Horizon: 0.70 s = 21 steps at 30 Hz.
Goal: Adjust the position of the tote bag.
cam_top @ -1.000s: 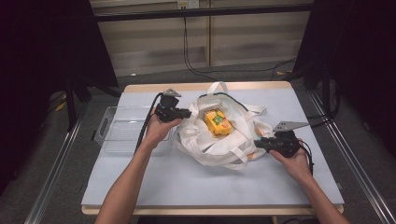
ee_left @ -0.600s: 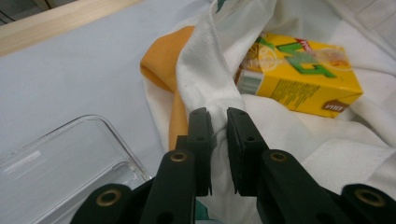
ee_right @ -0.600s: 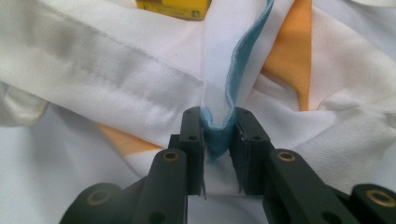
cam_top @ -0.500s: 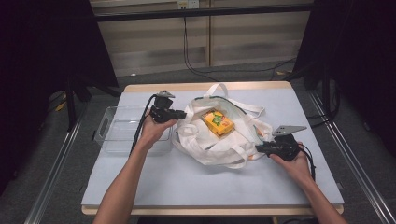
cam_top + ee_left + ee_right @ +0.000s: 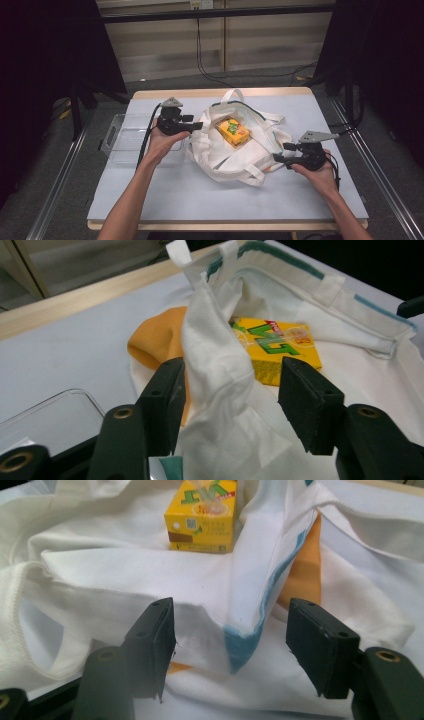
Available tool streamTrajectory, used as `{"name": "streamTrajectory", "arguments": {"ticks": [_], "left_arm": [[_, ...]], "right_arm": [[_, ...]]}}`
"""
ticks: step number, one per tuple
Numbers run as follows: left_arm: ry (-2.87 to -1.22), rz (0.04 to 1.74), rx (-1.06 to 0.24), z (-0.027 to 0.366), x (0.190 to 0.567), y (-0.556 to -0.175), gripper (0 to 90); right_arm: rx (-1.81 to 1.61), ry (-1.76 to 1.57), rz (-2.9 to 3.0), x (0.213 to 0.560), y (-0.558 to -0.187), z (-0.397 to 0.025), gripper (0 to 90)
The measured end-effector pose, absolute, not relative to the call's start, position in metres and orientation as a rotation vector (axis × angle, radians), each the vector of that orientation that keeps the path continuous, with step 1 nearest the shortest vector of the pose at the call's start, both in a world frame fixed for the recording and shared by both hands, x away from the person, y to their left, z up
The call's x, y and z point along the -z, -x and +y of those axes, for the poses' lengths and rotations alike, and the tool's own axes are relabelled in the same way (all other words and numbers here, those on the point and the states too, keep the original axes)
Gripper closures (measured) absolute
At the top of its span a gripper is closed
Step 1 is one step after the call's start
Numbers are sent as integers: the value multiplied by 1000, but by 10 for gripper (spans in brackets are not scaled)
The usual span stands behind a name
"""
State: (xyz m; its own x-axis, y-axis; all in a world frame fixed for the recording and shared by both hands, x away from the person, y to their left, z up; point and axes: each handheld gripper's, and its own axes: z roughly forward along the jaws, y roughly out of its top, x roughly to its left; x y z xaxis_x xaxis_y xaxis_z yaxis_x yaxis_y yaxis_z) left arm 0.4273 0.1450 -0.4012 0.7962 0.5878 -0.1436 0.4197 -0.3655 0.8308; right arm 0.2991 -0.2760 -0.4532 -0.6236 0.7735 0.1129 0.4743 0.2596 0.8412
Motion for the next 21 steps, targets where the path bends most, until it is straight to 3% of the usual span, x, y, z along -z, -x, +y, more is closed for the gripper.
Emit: {"name": "streamTrajectory", "arguments": {"ticks": [4, 12, 16, 21], "left_arm": [[-1978, 703, -214, 152, 398, -408, 345], [-1949, 660, -253, 162, 397, -377, 261], [-1899, 663, -266, 171, 397, -360, 154], [-1889, 611, -264, 173, 400, -336, 108]], "right_arm": [[-1314, -1152, 2173, 446, -297, -276, 332], [-1352, -1137, 2174, 442, -298, -273, 330], [-1368, -1122, 2186, 440, -300, -267, 309], [-1382, -1130, 2182, 440, -303, -263, 293]]}}
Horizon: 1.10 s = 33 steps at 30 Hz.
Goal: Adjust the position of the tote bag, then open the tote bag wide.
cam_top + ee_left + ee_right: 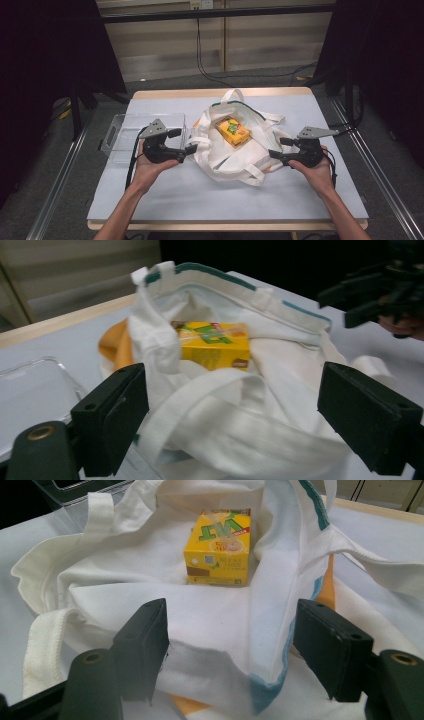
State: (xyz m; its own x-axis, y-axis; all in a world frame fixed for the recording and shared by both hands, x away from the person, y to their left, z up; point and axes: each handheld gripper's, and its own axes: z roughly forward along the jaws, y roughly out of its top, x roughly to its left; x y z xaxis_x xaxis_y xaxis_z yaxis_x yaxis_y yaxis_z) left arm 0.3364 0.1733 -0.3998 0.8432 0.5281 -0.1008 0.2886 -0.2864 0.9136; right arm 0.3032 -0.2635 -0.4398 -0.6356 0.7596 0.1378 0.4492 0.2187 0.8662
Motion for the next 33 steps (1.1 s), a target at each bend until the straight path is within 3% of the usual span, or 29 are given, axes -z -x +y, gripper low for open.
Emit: {"name": "streamTrajectory", "arguments": {"ticks": [19, 33], "left_arm": [[-1972, 694, -270, 230, 442, -261, 48], [-1953, 704, -277, 233, 448, -256, 57]], "right_arm": [[-1384, -1093, 2248, 435, -329, -218, 247], [-1351, -1144, 2263, 426, -359, -206, 200]]}}
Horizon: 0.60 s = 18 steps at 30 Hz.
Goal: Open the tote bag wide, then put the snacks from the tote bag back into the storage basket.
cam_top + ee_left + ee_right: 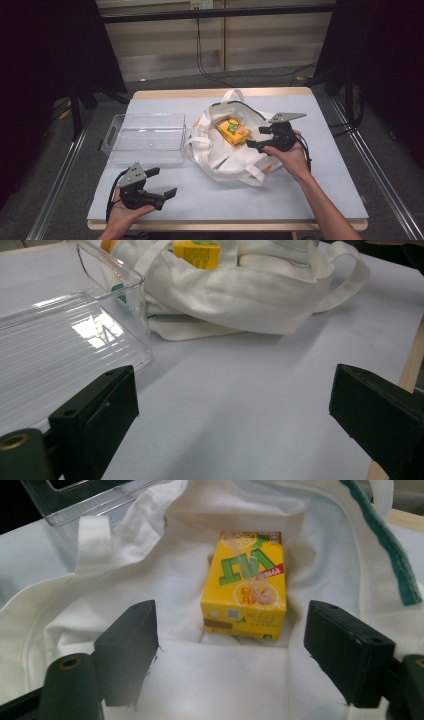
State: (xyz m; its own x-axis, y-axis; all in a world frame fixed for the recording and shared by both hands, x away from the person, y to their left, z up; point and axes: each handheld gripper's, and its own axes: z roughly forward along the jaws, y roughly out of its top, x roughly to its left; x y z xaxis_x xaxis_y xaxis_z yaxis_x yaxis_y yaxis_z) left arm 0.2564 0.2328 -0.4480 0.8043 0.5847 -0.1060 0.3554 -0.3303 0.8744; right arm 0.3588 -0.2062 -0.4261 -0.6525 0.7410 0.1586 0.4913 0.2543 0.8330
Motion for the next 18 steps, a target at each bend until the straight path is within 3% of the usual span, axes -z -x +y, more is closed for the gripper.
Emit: {"name": "streamTrajectory", "arguments": {"ticks": [18], "left_arm": [[-2007, 685, -287, 232, 453, -262, 56]], "right_arm": [[-1219, -1170, 2383, 428, -401, -177, 180]]}}
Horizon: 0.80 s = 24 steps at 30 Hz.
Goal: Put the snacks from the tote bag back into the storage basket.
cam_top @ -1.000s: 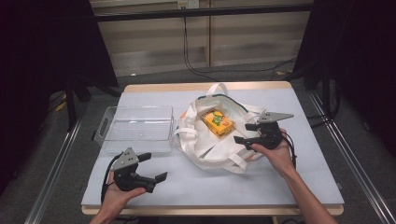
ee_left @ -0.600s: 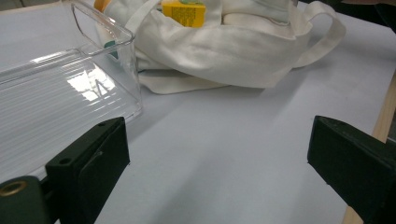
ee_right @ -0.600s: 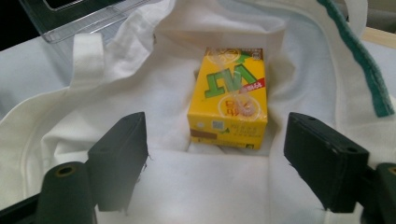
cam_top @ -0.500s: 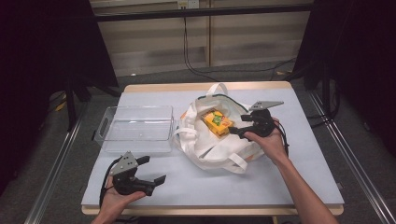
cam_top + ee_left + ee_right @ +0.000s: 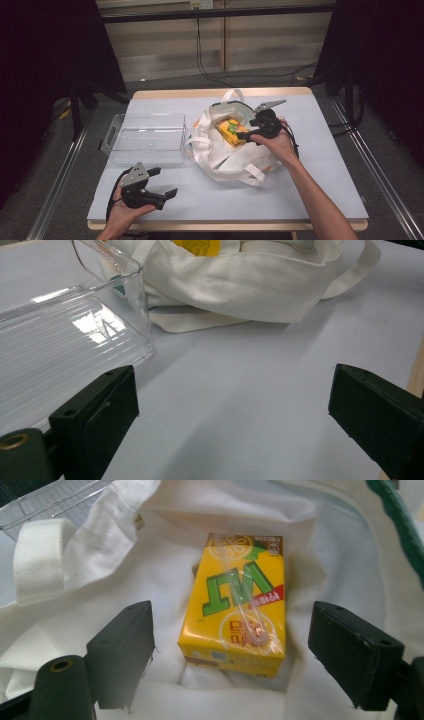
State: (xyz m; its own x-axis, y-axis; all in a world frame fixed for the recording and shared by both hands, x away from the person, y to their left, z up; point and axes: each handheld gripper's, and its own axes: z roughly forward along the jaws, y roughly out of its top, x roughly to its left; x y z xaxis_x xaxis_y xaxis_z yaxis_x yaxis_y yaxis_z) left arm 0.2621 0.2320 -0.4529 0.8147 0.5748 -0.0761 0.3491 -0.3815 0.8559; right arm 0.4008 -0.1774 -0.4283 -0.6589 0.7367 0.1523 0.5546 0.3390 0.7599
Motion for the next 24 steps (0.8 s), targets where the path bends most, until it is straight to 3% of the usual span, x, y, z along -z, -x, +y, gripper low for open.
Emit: {"name": "streamTrajectory", "arguments": {"ticks": [8, 24], "left_arm": [[-2031, 665, -280, 230, 452, -262, 56], [-2032, 666, -273, 230, 453, -263, 57]], "right_arm": [[-1101, -1205, 2466, 440, -419, -161, 169], [-1004, -1235, 2515, 461, -421, -148, 186]]}}
